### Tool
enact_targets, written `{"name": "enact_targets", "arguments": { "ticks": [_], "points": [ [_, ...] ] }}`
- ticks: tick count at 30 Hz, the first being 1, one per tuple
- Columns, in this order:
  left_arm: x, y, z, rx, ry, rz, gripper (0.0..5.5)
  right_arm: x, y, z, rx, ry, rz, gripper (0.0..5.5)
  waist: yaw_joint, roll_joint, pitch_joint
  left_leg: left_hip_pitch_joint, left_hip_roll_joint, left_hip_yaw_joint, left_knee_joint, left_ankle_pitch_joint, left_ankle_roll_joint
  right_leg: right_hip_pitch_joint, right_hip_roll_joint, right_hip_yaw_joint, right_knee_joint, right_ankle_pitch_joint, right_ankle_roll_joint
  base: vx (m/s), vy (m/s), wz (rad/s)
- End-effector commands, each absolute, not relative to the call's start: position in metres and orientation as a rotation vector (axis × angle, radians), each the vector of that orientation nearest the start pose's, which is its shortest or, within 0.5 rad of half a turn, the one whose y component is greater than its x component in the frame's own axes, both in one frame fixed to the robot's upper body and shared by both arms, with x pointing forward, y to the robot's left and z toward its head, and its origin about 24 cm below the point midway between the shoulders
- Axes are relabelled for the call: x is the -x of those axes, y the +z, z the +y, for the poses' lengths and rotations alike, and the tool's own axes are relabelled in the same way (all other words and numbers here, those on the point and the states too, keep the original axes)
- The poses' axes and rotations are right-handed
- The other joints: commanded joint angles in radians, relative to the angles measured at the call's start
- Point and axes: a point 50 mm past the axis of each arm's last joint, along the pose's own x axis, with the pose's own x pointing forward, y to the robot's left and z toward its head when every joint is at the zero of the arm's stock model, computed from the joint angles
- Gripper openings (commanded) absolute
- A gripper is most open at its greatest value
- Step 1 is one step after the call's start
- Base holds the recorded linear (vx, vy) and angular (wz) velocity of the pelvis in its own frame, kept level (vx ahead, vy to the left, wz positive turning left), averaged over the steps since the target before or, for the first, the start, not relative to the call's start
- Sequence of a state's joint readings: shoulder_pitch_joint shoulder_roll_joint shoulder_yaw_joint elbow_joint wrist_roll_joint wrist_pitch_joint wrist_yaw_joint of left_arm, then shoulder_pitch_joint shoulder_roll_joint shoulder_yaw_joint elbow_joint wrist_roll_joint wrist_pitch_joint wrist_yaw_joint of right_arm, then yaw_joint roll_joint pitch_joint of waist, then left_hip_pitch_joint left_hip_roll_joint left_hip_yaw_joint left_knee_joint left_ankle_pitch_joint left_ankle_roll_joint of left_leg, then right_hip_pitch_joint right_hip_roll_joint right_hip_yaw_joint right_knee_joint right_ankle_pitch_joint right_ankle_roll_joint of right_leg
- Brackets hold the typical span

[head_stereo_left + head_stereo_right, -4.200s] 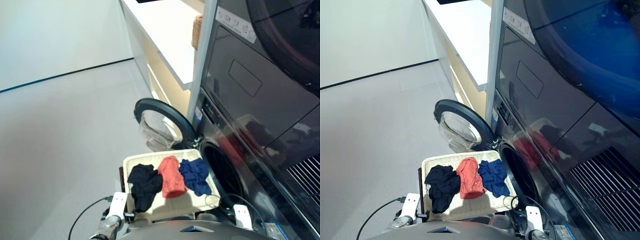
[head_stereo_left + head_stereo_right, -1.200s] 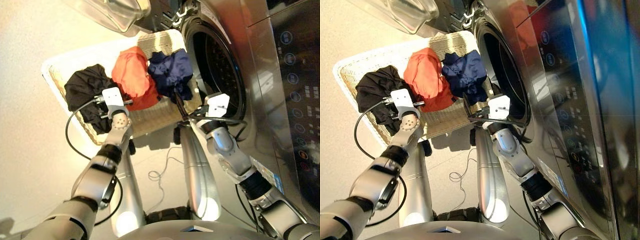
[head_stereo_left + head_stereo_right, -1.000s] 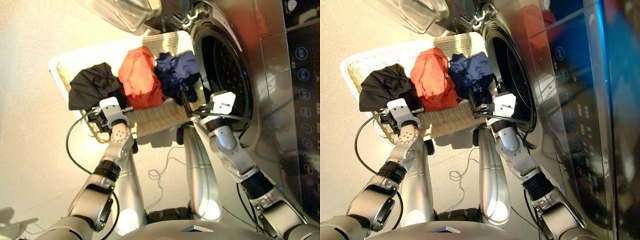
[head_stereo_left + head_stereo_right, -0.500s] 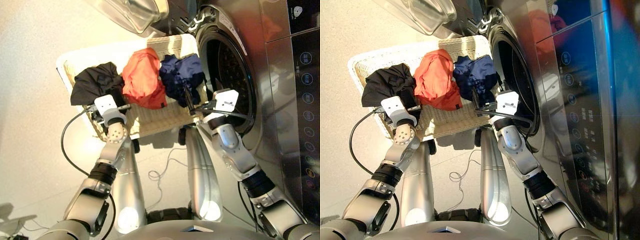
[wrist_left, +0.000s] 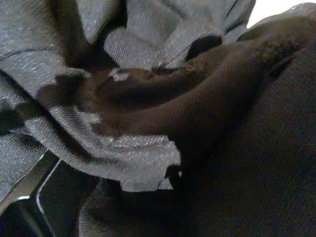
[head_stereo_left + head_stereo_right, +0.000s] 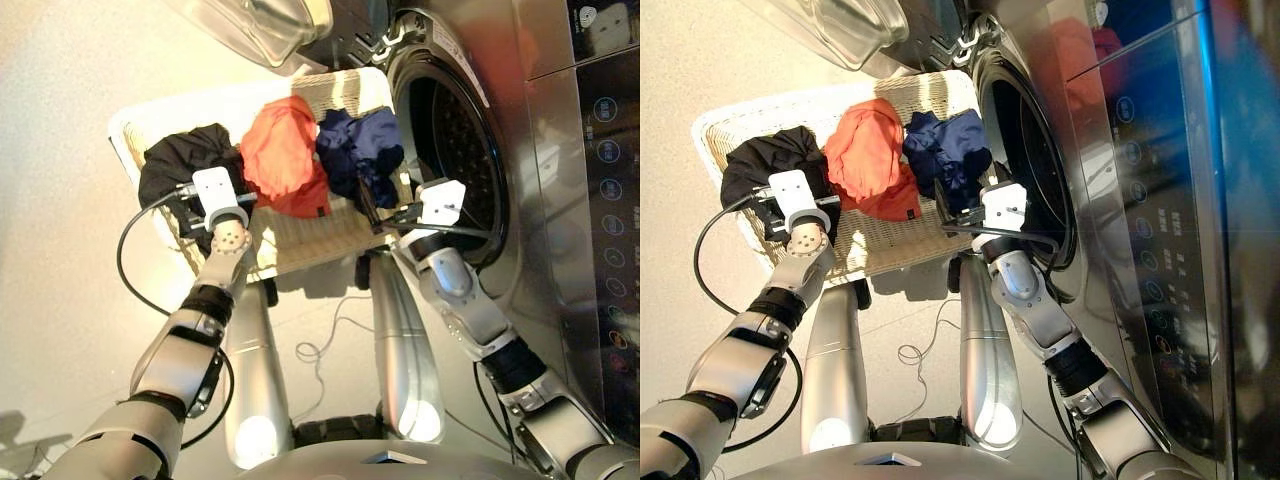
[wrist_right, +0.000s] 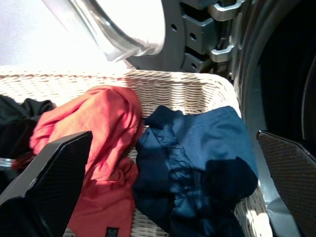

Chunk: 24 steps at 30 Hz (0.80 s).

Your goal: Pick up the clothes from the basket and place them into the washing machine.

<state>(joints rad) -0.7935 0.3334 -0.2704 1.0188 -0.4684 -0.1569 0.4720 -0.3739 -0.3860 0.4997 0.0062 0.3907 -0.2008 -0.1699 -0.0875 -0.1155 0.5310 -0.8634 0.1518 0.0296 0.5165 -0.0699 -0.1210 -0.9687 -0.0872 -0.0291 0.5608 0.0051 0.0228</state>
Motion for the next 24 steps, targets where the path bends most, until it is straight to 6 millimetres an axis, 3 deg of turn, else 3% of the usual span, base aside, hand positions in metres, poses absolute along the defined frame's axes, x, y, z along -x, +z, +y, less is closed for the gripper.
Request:
{"name": "enact_targets", "arguments": {
  "ticks": [1,9,10,11,12,18,24],
  "points": [
    [-0.374,0.077,0.239,-0.125,0.507,0.130,5.50,-0.275,0.136,-0.088,-0.058,0.462,-0.440,5.50,-0.024,-0.015,-0.011,-0.039,0.027,0.009,0.131,-0.063,0.014,0.047,-0.023,0.050,0.020,-0.069,0.102,0.000,0.000,0.000],
    [-0.377,0.079,0.236,-0.191,0.479,0.138,5.50,-0.272,0.133,-0.089,-0.075,0.459,-0.432,5.50,-0.029,-0.019,-0.011,-0.034,0.027,0.008,0.129,-0.059,0.014,0.053,-0.023,0.053,0.015,-0.062,0.106,0.000,0.000,0.000],
    [-0.377,0.078,0.235,-0.190,0.472,0.142,2.57,-0.273,0.133,-0.090,-0.074,0.450,-0.432,5.50,-0.027,-0.017,-0.011,-0.028,0.027,0.010,0.124,-0.057,0.015,0.057,-0.024,0.053,0.011,-0.061,0.106,0.000,0.000,0.000],
    [-0.377,0.077,0.234,-0.188,0.472,0.142,0.45,-0.273,0.132,-0.091,-0.079,0.446,-0.429,5.50,-0.027,-0.016,-0.011,-0.025,0.026,0.012,0.121,-0.057,0.015,0.060,-0.024,0.054,0.009,-0.059,0.106,0.000,0.000,0.000],
    [-0.376,0.076,0.233,-0.187,0.472,0.144,0.00,-0.273,0.132,-0.091,-0.084,0.439,-0.428,5.50,-0.026,-0.016,-0.011,-0.021,0.025,0.013,0.116,-0.055,0.014,0.064,-0.025,0.054,0.002,-0.056,0.107,0.000,0.000,0.000],
    [-0.372,0.067,0.226,-0.179,0.453,0.137,0.00,-0.276,0.132,-0.097,-0.078,0.388,-0.436,5.50,-0.021,-0.005,-0.011,0.024,0.012,0.027,0.047,-0.030,0.012,0.106,-0.034,0.052,-0.064,-0.030,0.112,0.000,0.000,0.000],
    [-0.362,0.068,0.200,-0.130,0.367,0.016,0.00,-0.279,0.125,-0.105,-0.057,0.331,-0.414,5.50,-0.006,0.013,-0.011,0.099,-0.012,0.040,-0.054,0.009,0.011,0.176,-0.040,0.049,-0.146,-0.003,0.117,0.000,0.000,0.000]
  ]
}}
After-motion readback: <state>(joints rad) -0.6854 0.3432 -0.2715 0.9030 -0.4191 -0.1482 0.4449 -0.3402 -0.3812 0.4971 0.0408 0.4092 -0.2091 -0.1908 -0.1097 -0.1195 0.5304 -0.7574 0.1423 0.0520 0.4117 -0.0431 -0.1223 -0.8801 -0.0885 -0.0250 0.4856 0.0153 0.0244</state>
